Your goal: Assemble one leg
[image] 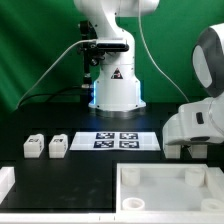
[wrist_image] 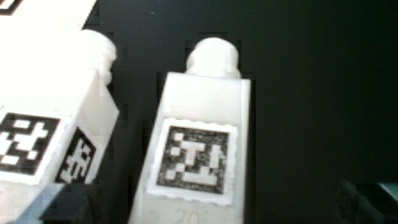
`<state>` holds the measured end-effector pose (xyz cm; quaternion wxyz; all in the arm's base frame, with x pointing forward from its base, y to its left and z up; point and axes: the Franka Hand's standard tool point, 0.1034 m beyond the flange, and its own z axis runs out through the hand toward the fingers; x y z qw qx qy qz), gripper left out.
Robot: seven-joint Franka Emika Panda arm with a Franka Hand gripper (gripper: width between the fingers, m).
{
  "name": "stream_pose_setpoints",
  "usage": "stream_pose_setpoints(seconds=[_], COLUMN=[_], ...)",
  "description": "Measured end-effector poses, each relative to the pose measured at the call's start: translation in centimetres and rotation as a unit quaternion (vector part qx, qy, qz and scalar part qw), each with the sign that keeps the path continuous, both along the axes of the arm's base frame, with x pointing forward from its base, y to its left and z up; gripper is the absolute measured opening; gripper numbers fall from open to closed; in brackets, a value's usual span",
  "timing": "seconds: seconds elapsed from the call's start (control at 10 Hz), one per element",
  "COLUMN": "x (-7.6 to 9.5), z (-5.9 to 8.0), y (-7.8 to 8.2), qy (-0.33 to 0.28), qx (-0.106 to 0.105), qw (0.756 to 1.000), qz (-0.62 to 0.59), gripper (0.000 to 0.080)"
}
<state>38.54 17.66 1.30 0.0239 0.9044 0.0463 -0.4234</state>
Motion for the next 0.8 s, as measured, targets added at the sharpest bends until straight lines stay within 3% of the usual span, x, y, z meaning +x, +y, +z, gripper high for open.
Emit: stream_pose_setpoints(seconds=[0.3, 0.5, 0.6, 0.7, 0.8], x=[-0.07, -0.08, -0.08, -0.08, -0.08], z=[-0.16, -0.16, -0.16, -0.15, -0.15], y=[0.17, 0.17, 0.17, 0.18, 0.18], qy=[0.004, 0.005, 0.005, 0.005, 0.005], qx=[-0.001, -0.001, -0.001, -0.001, -0.001], qw=[1.000, 1.000, 1.000, 1.000, 1.000], qz=[0.002, 0.002, 0.002, 0.002, 0.002], gripper=[0.0649, 0.0387, 0.0387, 0.0291, 0.0291])
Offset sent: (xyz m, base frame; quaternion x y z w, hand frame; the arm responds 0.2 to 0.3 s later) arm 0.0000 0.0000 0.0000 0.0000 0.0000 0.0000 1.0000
